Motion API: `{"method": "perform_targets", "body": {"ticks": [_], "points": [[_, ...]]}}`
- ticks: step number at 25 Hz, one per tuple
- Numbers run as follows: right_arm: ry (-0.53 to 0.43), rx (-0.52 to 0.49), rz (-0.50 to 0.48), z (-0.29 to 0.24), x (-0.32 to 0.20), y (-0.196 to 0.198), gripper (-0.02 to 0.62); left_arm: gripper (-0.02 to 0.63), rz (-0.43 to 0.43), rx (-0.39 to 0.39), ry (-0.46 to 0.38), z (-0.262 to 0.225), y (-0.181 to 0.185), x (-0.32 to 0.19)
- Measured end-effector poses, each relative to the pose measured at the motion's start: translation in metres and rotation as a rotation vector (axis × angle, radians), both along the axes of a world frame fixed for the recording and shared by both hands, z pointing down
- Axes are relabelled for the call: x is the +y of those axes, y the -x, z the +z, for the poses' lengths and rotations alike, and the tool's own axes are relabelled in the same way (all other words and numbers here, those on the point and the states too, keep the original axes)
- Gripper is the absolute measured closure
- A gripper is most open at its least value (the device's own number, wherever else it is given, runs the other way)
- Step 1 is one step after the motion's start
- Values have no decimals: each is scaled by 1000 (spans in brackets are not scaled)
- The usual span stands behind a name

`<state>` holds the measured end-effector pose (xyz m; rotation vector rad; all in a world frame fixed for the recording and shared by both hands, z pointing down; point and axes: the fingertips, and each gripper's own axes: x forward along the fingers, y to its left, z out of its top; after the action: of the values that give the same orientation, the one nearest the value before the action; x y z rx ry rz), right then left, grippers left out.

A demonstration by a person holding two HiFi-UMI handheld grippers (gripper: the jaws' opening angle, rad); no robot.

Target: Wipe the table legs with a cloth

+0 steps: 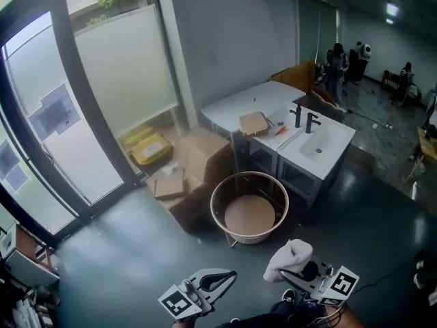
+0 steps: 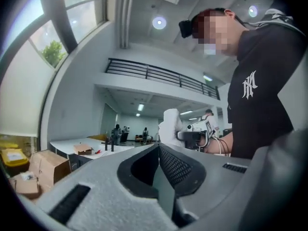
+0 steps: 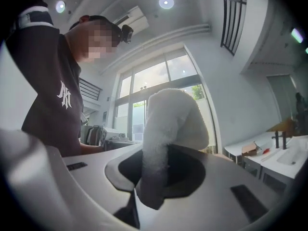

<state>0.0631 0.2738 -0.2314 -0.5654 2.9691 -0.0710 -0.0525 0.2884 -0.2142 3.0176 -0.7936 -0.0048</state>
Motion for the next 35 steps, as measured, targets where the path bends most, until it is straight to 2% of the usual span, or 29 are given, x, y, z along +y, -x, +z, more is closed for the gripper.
{"method": "perform_targets", "body": {"ticks": [4,6,11,19,25,30,35], "points": [[88,-32,45,24,46,28,515,600,53,25,-2,12,17,40],[122,-12,33,31,65,47,515,600,64,34,19,19,26,55],[132,32,-6,30,89,74,515,600,64,55,78,38,50,78],[219,36,-83,58,110,107,515,600,56,72,98,53,66,102],[246,40,-97,64,109,113,515,600,51,64,121,64,73,96],[246,50,-95,68,113,119,515,600,78,53,119,63,69,97],[237,40,-68,71,119,109,515,600,108,55,124,67,62,105]]}}
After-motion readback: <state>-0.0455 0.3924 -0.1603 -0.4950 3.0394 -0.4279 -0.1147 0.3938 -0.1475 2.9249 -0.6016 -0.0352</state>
